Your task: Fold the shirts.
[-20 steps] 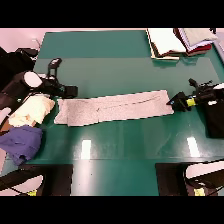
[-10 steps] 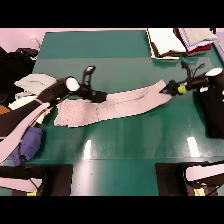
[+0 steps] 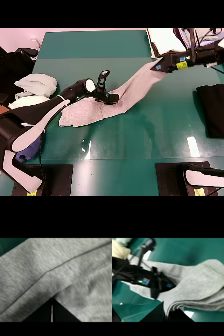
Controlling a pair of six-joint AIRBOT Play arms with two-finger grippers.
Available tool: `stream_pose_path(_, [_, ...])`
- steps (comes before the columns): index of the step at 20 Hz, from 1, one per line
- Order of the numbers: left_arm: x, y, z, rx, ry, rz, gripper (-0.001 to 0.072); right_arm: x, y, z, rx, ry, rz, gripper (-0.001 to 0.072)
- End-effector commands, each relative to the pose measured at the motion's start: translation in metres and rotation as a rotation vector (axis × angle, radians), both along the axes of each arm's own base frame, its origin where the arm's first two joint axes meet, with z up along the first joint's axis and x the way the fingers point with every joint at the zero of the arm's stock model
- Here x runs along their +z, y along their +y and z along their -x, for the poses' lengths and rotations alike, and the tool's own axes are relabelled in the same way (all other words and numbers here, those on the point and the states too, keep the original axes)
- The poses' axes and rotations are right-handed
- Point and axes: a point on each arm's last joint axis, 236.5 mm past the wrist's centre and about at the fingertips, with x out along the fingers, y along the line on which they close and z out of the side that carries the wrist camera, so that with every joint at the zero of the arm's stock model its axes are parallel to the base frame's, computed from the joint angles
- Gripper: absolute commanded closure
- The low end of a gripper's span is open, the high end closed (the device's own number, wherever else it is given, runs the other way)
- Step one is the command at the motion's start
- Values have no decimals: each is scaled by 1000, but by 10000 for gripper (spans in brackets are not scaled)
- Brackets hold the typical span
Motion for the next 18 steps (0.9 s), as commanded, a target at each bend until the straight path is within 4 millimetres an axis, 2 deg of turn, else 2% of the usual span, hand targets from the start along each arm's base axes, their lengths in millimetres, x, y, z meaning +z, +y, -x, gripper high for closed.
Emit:
stream_pose_path(1, [-5, -3, 0, 0, 11, 3, 687, 33, 41, 16, 72, -62, -21, 699])
stream_pose_path(4, [-2, -1, -1, -10, 9, -6, 688, 43, 67, 26, 114, -81, -36, 699])
stream_pose_path(5, [5, 2, -3, -19, -1, -13, 688, 44, 75, 29, 127, -89, -40, 699])
stream_pose_path(6, [15, 7, -7, -25, -19, -20, 688, 44, 83, 33, 145, -92, -42, 699])
stream_pose_path(8, [47, 32, -26, 0, -73, -38, 688, 48, 102, 40, 176, -111, -53, 699])
stream_pose_path(10, [93, 80, -49, 53, -151, -71, 688, 52, 127, 48, 203, -140, -72, 699])
stream_pose_path(13, [186, 179, -74, 192, -328, -141, 687, 44, 184, 62, 286, -168, -95, 698])
stream_pose_path(15, [250, 240, -74, 307, -464, -173, 687, 29, 237, 72, 366, -165, -109, 698])
stream_pose_path(16, [276, 264, -69, 355, -521, -187, 687, 19, 268, 76, 401, -166, -120, 697])
stream_pose_path(17, [298, 284, -62, 397, -564, -195, 687, 8, 296, 83, 440, -174, -123, 645])
stream_pose_path(18, [313, 299, -54, 428, -588, -198, 687, -5, 321, 90, 481, -170, -126, 423])
